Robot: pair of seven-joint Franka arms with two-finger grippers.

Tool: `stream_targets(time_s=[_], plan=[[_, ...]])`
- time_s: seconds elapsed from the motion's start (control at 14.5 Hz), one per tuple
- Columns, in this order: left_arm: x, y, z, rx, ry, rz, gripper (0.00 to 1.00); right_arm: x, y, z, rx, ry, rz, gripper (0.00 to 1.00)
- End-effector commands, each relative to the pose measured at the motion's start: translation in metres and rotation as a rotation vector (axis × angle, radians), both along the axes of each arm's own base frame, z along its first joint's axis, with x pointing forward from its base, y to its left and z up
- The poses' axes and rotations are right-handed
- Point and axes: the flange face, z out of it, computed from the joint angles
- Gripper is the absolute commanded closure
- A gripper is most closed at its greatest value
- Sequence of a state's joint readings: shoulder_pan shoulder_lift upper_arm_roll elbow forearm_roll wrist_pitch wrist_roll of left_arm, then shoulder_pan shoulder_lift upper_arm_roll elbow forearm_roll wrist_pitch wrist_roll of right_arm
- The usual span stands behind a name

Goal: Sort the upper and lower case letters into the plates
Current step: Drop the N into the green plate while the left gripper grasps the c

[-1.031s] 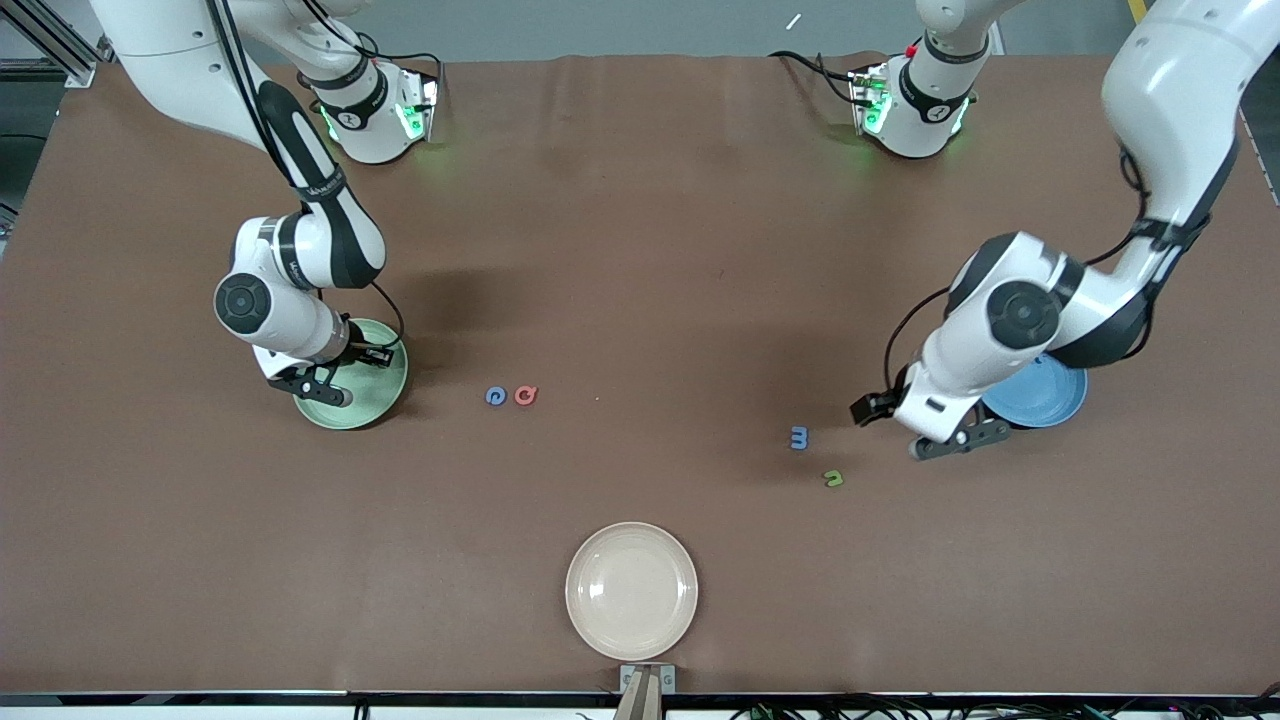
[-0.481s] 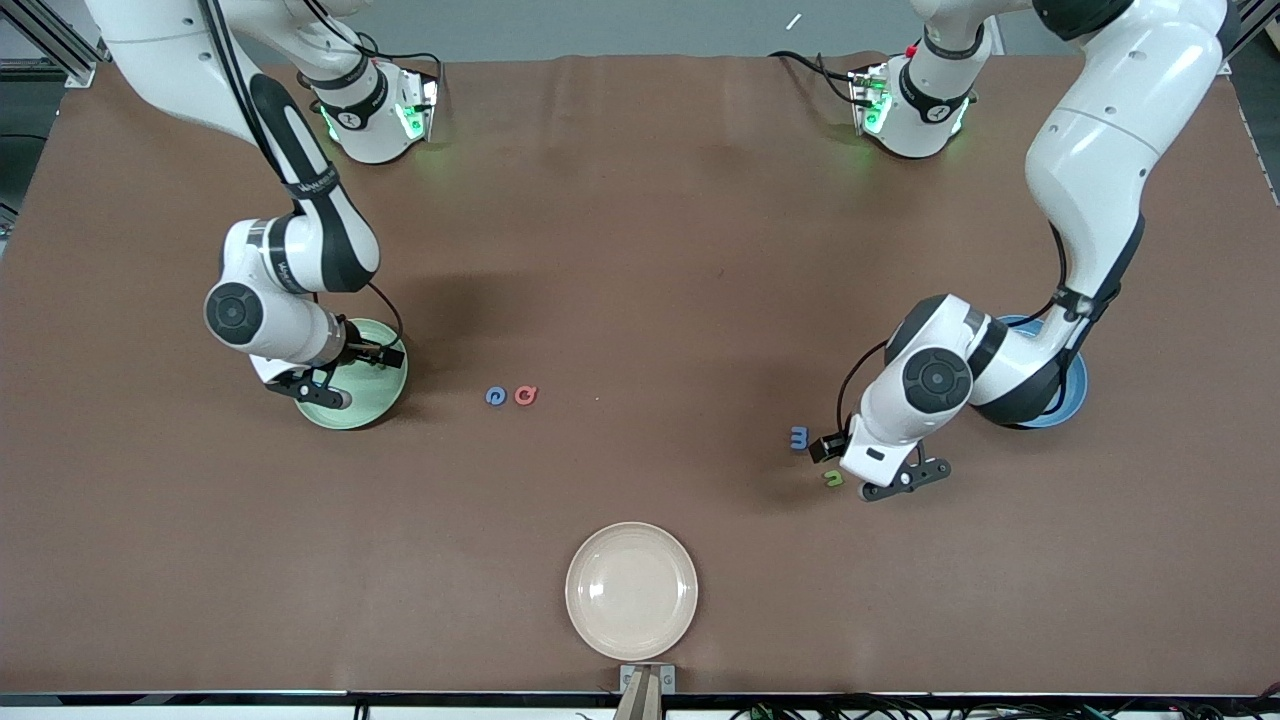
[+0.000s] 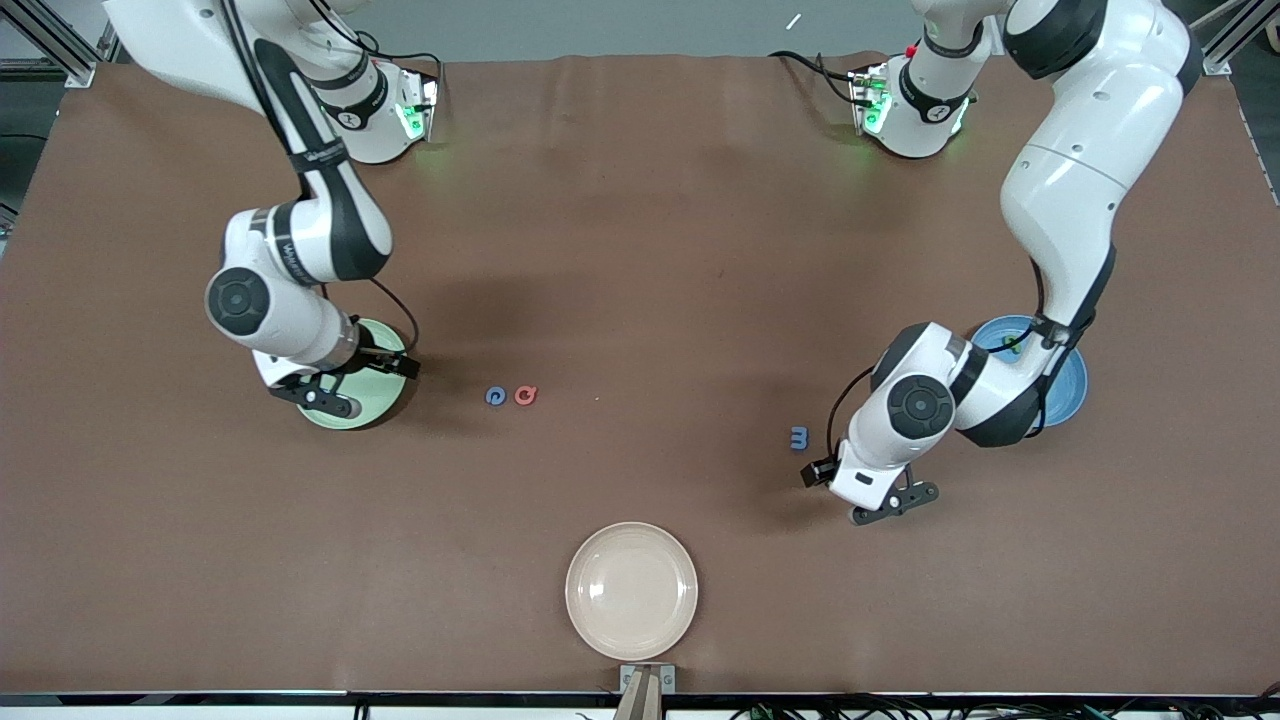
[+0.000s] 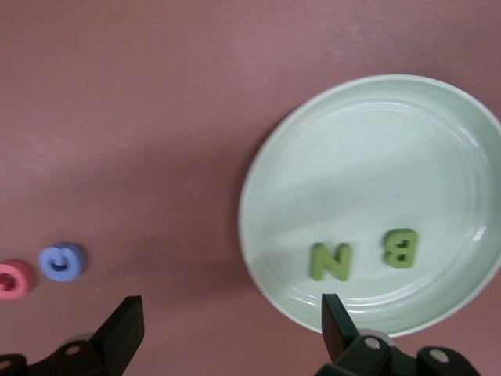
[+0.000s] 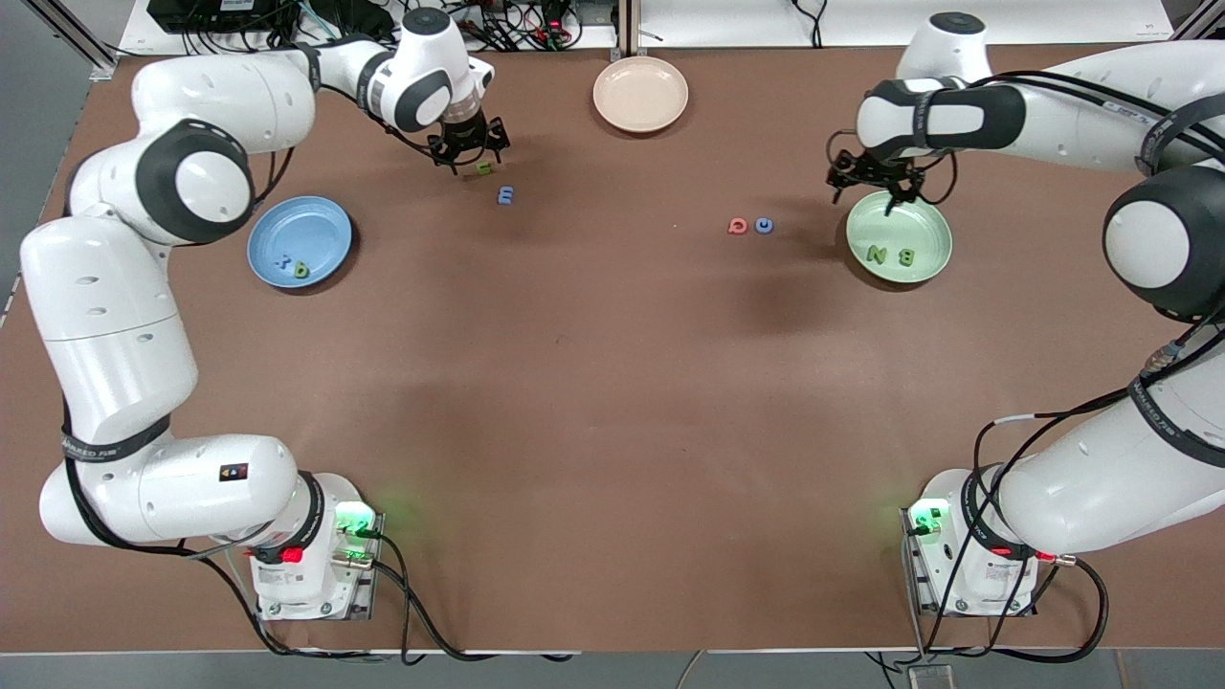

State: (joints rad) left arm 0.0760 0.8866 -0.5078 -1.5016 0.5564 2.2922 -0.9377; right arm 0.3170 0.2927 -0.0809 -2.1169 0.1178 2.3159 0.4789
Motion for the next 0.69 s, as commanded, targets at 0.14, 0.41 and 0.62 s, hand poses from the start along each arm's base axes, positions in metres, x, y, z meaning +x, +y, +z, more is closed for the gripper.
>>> stream_targets(time_s=[0.14, 0.41, 0.62], plan=[[0.01, -0.002, -0.01, -0.012, -0.027, 0.001, 0.15, 0.005, 0.062, -0.032, -0.01, -0.06, -0.082, 0.0], [0.01, -0.003, -0.011, -0.016, -0.03, 0.0, 0.38, 0.012, 0.092, -0.056, -0.017, -0.072, -0.081, 0.06], [0.01, -0.003, -0.012, -0.016, -0.029, 0.0, 0.54, 0.011, 0.102, -0.074, -0.014, -0.101, -0.076, 0.24]])
